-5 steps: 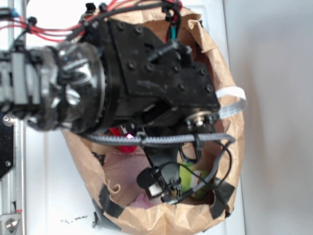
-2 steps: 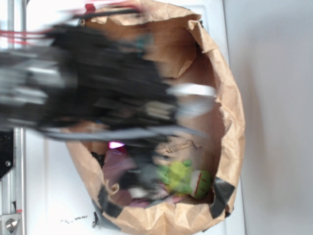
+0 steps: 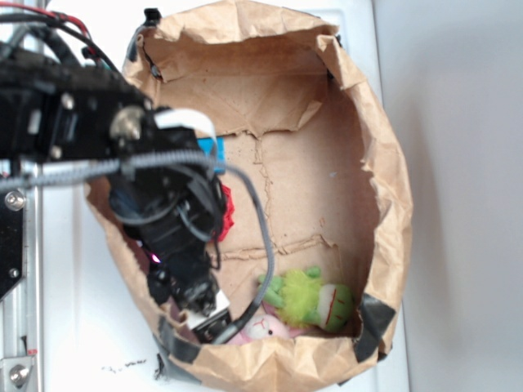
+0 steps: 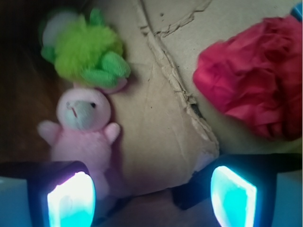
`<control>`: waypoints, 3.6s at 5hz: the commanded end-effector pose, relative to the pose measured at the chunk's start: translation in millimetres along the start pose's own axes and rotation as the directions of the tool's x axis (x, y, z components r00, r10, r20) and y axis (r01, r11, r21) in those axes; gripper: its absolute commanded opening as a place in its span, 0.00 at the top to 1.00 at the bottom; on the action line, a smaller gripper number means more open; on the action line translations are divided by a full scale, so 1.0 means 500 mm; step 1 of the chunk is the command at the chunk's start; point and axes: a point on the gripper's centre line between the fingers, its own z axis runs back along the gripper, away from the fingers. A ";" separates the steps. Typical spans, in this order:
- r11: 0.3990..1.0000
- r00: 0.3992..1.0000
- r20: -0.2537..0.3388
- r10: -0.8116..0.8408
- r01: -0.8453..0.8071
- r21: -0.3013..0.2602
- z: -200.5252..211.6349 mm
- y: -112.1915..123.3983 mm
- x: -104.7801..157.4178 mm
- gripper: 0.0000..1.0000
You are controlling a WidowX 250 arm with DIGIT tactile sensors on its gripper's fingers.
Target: Grab the pink bunny.
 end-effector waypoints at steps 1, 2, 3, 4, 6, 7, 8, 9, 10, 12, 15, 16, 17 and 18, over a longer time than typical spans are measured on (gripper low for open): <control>0.997 0.994 0.085 0.072 -0.070 -0.019 -0.006 -0.051 0.065 0.00; 0.999 0.993 0.111 0.040 -0.043 0.022 -0.027 -0.083 0.072 0.00; 0.999 0.997 0.071 0.043 -0.045 0.025 -0.048 -0.098 0.061 0.00; 0.999 1.000 0.012 0.019 -0.019 0.029 -0.069 -0.120 0.033 0.00; 0.998 0.998 -0.054 0.043 -0.040 0.054 -0.122 -0.126 0.013 0.00; 0.998 0.995 -0.086 0.042 -0.037 0.051 -0.149 -0.118 0.002 0.00; 0.999 0.991 -0.128 0.040 -0.036 0.038 -0.175 -0.104 0.003 0.00; 0.999 0.986 -0.164 0.035 -0.029 0.041 -0.194 -0.097 0.008 0.00; 0.998 0.980 -0.200 0.001 0.011 0.060 -0.216 -0.081 0.006 0.00; 0.990 0.968 -0.249 0.019 0.015 0.137 -0.203 -0.075 0.067 1.00; 0.996 0.977 -0.214 -0.015 0.032 0.078 -0.166 -0.070 0.120 1.00; 0.998 0.984 -0.167 -0.064 0.064 -0.004 -0.091 -0.071 0.112 1.00; 0.987 0.983 -0.149 -0.111 0.092 -0.130 -0.019 -0.087 0.105 1.00; 0.981 0.990 -0.048 -0.134 0.126 -0.146 0.033 -0.106 0.074 1.00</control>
